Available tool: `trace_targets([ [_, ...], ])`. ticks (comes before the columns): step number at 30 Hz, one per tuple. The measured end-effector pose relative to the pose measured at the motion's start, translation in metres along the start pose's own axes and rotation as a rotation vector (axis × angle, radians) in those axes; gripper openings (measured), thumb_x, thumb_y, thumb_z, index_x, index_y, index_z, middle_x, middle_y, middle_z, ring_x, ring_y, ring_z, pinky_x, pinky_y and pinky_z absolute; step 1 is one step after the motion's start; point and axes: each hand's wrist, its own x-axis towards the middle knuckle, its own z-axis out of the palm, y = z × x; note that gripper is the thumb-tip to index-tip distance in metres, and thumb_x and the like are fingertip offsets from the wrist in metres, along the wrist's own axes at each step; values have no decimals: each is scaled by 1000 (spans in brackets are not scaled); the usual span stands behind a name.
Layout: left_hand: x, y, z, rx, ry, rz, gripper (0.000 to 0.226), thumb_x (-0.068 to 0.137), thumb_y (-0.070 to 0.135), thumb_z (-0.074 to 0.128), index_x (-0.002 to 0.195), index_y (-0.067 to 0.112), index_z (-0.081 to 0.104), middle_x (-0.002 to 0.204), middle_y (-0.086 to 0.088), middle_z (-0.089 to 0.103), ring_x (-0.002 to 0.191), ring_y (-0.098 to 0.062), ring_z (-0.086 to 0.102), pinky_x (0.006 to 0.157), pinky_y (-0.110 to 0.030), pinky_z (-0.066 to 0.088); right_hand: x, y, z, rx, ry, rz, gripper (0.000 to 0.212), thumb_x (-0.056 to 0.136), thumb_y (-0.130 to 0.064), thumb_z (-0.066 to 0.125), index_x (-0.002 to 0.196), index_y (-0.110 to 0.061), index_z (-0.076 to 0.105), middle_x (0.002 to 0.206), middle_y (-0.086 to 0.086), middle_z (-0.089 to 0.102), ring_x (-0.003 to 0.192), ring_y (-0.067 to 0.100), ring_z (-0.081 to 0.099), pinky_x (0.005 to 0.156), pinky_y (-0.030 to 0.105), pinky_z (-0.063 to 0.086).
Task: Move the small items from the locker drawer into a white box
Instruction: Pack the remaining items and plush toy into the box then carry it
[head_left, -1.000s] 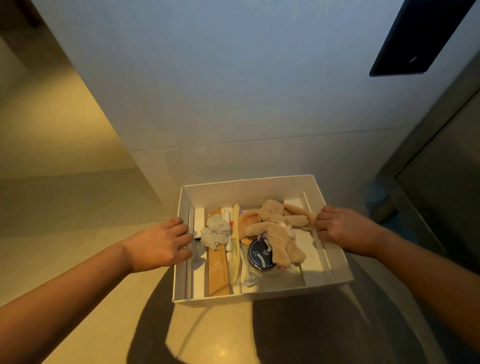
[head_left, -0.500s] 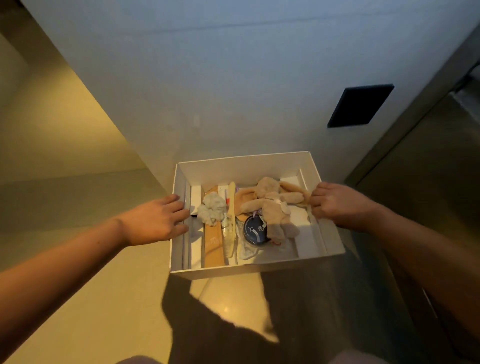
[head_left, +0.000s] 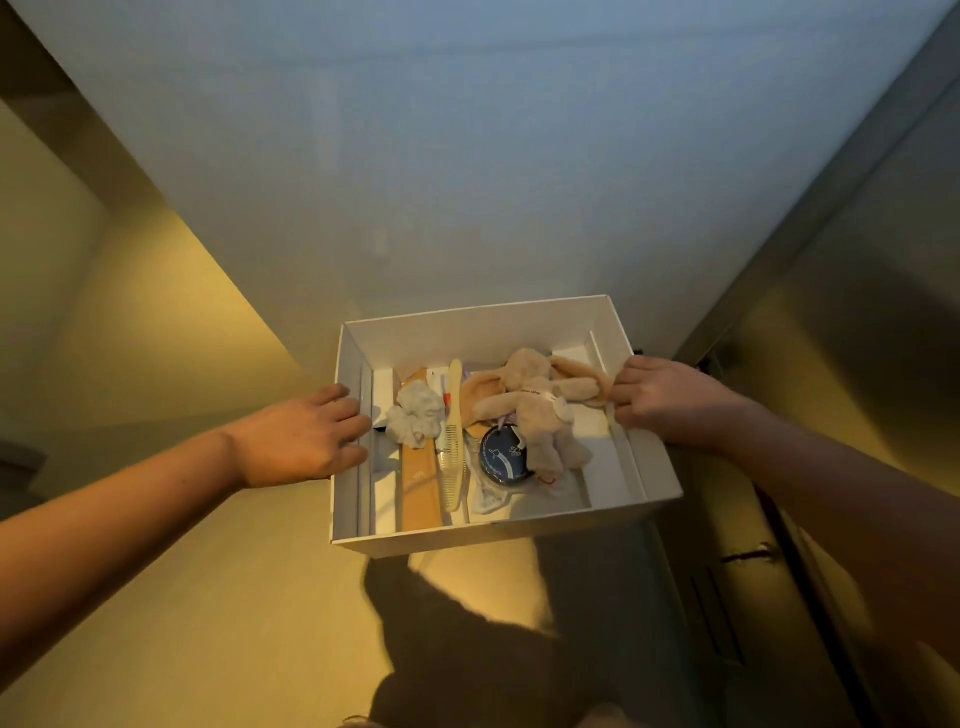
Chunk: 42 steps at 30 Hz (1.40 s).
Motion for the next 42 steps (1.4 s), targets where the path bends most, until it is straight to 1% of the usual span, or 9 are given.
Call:
trace_targets([
  [4,-11,-28,-70,36,18,29,18,66,4,74,69,11,58,69,-10,55,62,-28,53,69,-39,52,-34,17,-66,-48,-35,-25,27,89,-14,54,116,-14,59,121,6,58,115,22,50,105,34,30],
  [9,-30,-50,-143,70,28,20,20,67,9,76,66,14,56,68,-7,55,61,-26,54,71,-38,52,-75,40,-145,-66,100,-84,23,53,-18,85,70,-22,71,74,-3,69,71,15,65,74,25,52],
  [11,-36,-57,-171,90,44,-3,20,67,8,76,66,14,56,68,-8,55,62,-26,54,71,-38,53,-86,49,-173,-94,91,-79,21,56,-17,84,74,-21,71,78,-3,69,75,15,65,78,25,50],
  [15,-48,-70,-219,131,58,-40,22,64,9,78,65,14,57,68,-8,56,61,-26,55,72,-39,53,-102,68,-206,-168,76,-70,23,87,-13,54,108,-18,62,114,3,61,109,20,53,102,33,31],
  [19,-65,-77,-256,179,64,-80,20,64,9,77,66,13,58,71,-9,58,62,-27,55,72,-40,54,-118,75,-247,-215,146,-74,23,81,-13,65,103,-18,65,110,1,64,104,18,57,100,32,36],
  [24,-89,-70,-294,215,73,-127,16,68,8,74,67,13,59,70,-9,57,61,-27,54,72,-40,53,-135,77,-295,-213,361,-186,31,39,-14,89,61,-22,69,67,-4,67,64,13,64,70,25,52],
  [31,-119,-57,-331,286,80,-161,26,85,8,39,67,15,57,70,-8,59,60,-27,56,70,-39,54,-144,73,-324,-286,471,-288,30,41,-16,89,61,-23,68,68,-5,67,65,11,63,71,25,51],
  [37,-132,-51,-349,313,59,-209,22,84,9,41,71,13,59,71,-9,58,61,-27,55,71,-40,53,-144,72,-335,-273,561,-304,33,37,-10,90,60,-20,68,66,-3,66,63,13,63,69,25,51],
  [42,-135,-34,-353,293,-3,-261,3,72,13,65,71,13,62,71,-9,60,61,-26,56,69,-39,54,-133,74,-335,-314,587,-361,33,36,-9,90,59,-20,68,64,-3,66,62,14,63,69,25,52],
])
